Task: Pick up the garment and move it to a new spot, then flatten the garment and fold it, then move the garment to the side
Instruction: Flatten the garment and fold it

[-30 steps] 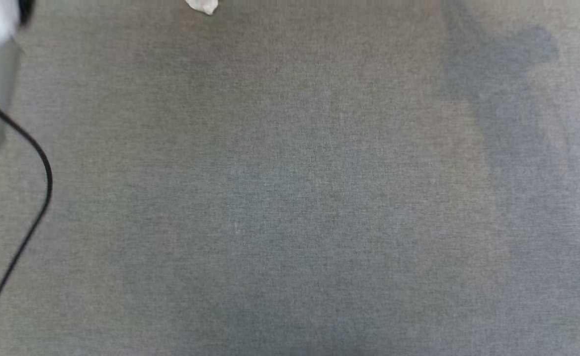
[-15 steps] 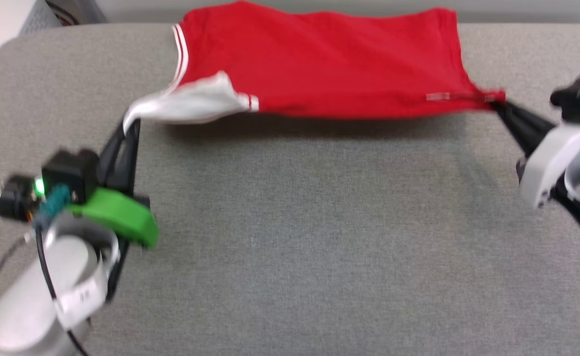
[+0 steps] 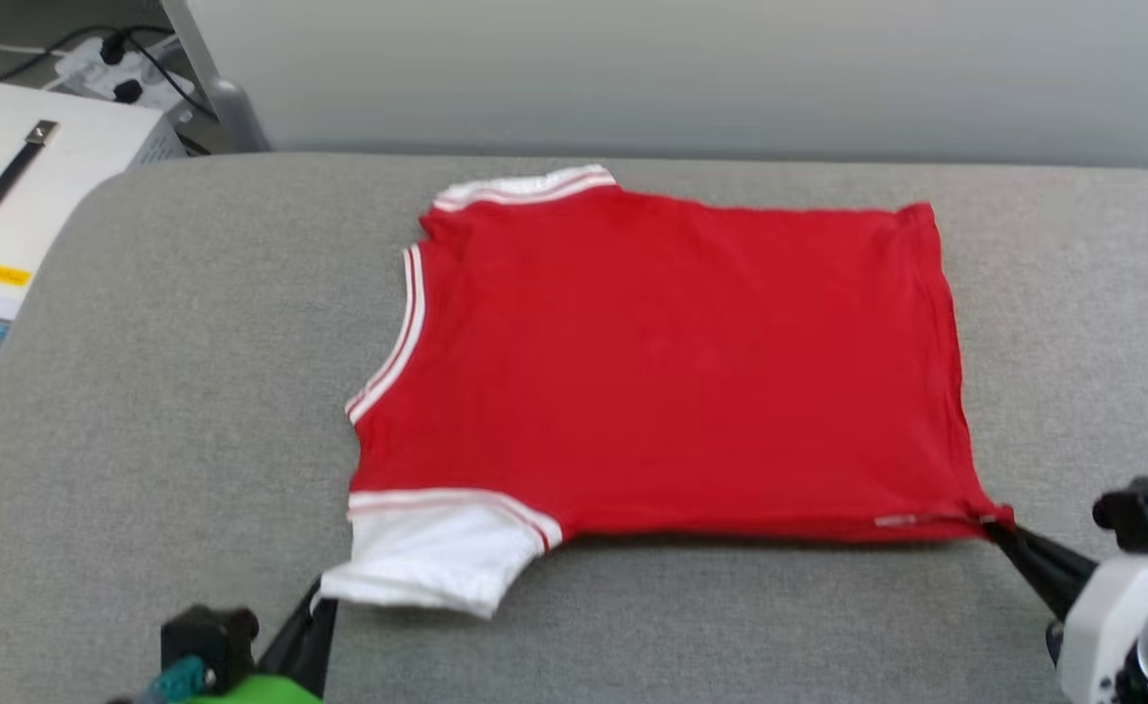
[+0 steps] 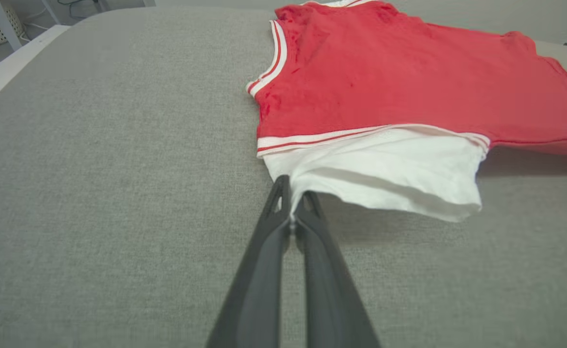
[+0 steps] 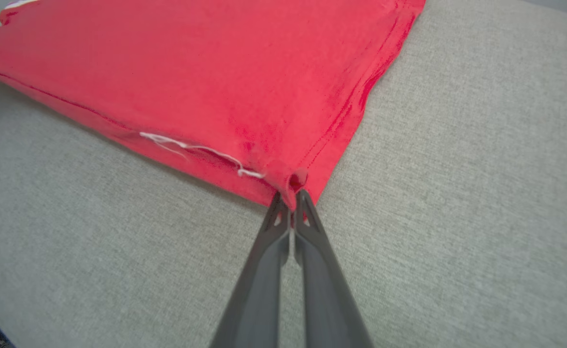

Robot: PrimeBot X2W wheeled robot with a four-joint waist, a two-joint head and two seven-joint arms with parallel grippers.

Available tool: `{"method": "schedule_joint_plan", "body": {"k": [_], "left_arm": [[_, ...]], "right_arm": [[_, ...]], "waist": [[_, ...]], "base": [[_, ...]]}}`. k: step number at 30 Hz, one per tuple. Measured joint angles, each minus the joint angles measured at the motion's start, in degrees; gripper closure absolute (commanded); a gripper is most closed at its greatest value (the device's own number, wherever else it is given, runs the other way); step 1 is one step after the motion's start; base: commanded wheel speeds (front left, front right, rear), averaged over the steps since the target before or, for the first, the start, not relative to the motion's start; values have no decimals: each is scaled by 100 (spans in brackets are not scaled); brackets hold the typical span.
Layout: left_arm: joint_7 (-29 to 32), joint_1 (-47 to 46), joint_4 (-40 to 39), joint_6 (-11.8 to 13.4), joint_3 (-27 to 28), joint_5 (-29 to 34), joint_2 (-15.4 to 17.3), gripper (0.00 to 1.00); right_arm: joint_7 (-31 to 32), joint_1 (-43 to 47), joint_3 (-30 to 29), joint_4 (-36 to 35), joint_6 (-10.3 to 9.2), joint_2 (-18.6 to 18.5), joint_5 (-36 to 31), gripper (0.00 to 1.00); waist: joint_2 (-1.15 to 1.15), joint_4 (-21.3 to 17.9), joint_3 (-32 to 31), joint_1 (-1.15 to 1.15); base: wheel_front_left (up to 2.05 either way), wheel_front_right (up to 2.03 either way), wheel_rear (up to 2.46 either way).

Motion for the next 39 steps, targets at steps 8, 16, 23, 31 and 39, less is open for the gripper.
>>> {"method": "schedule_joint_plan", "body": {"k": [8, 16, 23, 31, 39], "left_arm": [[556, 719, -201, -178, -365, -526, 80, 100], [768, 876, -337, -326, -478, -649, 234, 100], [503, 80, -148, -604, -331, -193, 245, 100], [708, -1447, 277, -1188, -292, 196, 231, 100], [940, -2644, 969, -1710, -270, 369, 141, 100]], "right_arm": [[396, 1165, -604, -528, 0, -191, -51, 100], [940, 2019, -1335, -1028, 0, -204, -118, 100], [1205, 2056, -2183, -1473, 0, 23, -421, 100], [1639, 1842, -2944, -1939, 0, 245, -612, 100], [2072, 1217, -3230, -2031, 0, 486, -800, 100]], "waist": [[0, 21, -293, 0], [0, 84, -309, 0], [0, 91, -129, 0], [0, -5, 214, 0], [0, -156, 669, 0]], "base": [[0, 0, 0], [0, 0, 0], [0, 0, 0], [0, 0, 0], [0, 0, 0]]}}
